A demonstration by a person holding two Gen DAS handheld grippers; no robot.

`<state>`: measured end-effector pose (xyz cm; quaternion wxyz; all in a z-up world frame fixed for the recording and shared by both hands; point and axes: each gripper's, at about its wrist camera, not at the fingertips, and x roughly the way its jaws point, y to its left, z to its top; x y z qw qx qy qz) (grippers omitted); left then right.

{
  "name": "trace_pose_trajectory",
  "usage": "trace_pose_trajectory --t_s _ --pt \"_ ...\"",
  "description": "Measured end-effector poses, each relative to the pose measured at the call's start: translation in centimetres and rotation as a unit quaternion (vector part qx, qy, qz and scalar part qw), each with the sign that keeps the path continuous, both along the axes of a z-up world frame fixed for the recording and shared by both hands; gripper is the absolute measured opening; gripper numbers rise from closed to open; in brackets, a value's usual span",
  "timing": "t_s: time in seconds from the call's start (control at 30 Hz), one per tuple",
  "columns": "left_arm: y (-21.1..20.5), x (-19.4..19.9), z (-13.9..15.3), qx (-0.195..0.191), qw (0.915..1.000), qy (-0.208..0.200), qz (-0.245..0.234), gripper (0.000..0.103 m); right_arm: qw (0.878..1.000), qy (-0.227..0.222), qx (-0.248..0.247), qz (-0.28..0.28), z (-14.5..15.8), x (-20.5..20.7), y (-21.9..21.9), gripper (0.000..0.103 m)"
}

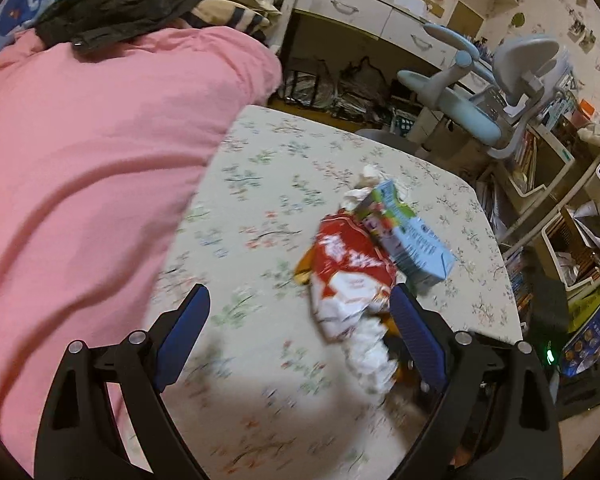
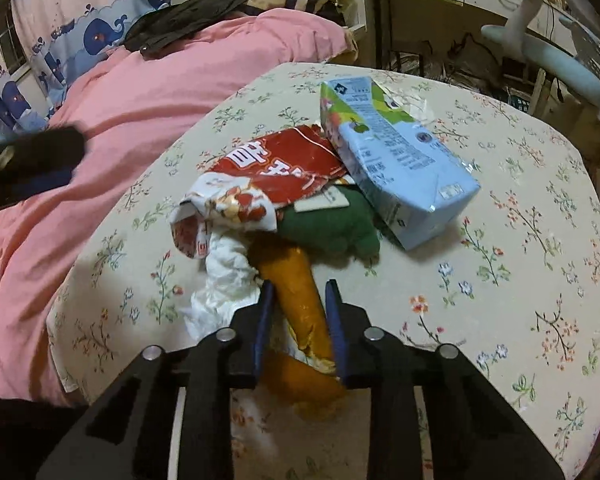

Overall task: Collect trash
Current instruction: 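Grasp the red snack bag with the left tool while the right tool grasps an orange dough stick, then carry snack bag and dough stick down to the yellow bin and open both tools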

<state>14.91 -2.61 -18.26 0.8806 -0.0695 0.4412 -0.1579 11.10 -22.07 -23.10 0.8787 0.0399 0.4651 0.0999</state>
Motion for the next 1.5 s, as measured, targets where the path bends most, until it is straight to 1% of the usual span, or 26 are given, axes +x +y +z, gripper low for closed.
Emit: trace_pose_trajectory --t_s 0.07,0.13,0.2,0.27,0.3,0.33,0.37,0.4,0.43,0.47,0.5,0.57,0.6,0.7,0.77,0.87,0.97,1.13,1.2,1.27,1.37,1.5 --pt "-1.6 1.4 -1.0 0.014 0.9998 0.014 -0.005 0.088 1.000 0.002 0.006 -0.006 0.1 -0.3 -0.7 0.021" --pt "-3.0 3.0 -2.3 0.019 0.9991 0.036 -0.003 0.088 1.000 0.002 0.012 -0.011 0.2 -0.7 -1.5 0.020" --pt "-4.0 4.1 -3.3 0.022 0.9987 0.045 -0.001 0.088 1.000 0.003 0.016 -0.016 0.2 -1.1 -2.3 0.020" --pt "-5.0 5.1 -4.2 0.035 0.9980 0.052 -0.003 0.087 0.999 0.006 0.024 -0.021 0.1 -1.2 -3.1 0.019" --pt "-5.5 5.6 -4.8 0.038 0.9973 0.061 -0.010 0.084 0.999 0.007 0.032 -0.026 0.0 -1.4 -3.7 0.019" --pt "-5.6 5.8 -5.1 0.035 0.9970 0.067 -0.016 0.079 0.999 0.007 0.036 -0.028 0.0 -1.5 -4.0 0.019" --pt "-5.8 6.0 -5.6 0.027 0.9961 0.078 -0.030 0.066 0.999 0.008 0.041 -0.031 0.0 -1.5 -4.3 0.019" --pt "-5.8 6.2 -5.9 0.021 0.9953 0.086 -0.037 0.050 0.998 0.008 0.047 -0.035 0.0 -1.6 -4.8 0.018" --pt "-5.6 6.3 -6.1 0.019 0.9952 0.088 -0.037 0.043 0.998 0.009 0.051 -0.038 0.0 -1.7 -4.9 0.018" --pt "-5.4 6.3 -6.2 0.015 0.9952 0.089 -0.038 0.028 0.998 0.009 0.057 -0.041 0.0 -1.7 -5.0 0.018" --pt "-4.9 6.6 -6.2 -0.002 0.9948 0.094 -0.039 0.023 0.997 0.009 0.067 -0.044 0.1 -1.8 -5.3 0.018" --pt "-4.0 6.7 -5.8 -0.030 0.9947 0.094 -0.031 0.018 0.996 0.005 0.074 -0.047 0.4 -1.8 -5.4 0.018" --pt "-3.6 6.6 -5.2 -0.031 0.9956 0.085 -0.026 0.016 0.996 0.001 0.079 -0.048 0.7 -1.9 -5.4 0.018" --pt "-2.7 6.1 -3.8 -0.031 0.9975 0.060 -0.019 0.015 0.994 -0.007 0.095 -0.050 1.3 -2.3 -5.7 0.018" --pt "-1.8 5.5 -2.7 -0.029 0.9986 0.044 -0.005 0.015 0.993 -0.011 0.105 -0.051 1.6 -2.6 -5.8 0.018" --pt "0.2 4.9 -1.5 -0.032 0.9987 0.030 0.026 0.015 0.992 -0.016 0.114 -0.054 1.9 -3.1 -5.9 0.018" --pt "1.4 3.6 -0.2 -0.038 0.9987 0.017 0.028 0.015 0.989 -0.023 0.133 -0.056 2.5 -4.0 -5.9 0.018" --pt "1.6 -1.2 2.4 -0.041 0.9988 -0.020 0.017 0.015 0.989 -0.044 0.136 -0.045 4.1 -6.4 -4.7 0.018" --pt "1.5 -3.6 2.8 -0.040 0.9988 -0.027 0.008 0.015 0.989 -0.057 0.130 -0.039 4.9 -7.9 -3.9 0.018" --pt "1.3 -6.6 2.9 -0.027 0.9990 -0.035 -0.002 0.015 0.988 -0.062 0.133 -0.036 5.0 -9.7 -3.6 0.018" --pt "1.1 -10.1 2.8 -0.021 0.9990 -0.036 -0.014 0.015 0.987 -0.052 0.150 -0.035 4.2 -12.4 -2.9 0.018" --pt "1.5 -15.4 2.2 -0.011 0.9990 -0.031 -0.030 0.015 0.988 -0.030 0.150 -0.027 3.1 -15.4 -1.5 0.018"
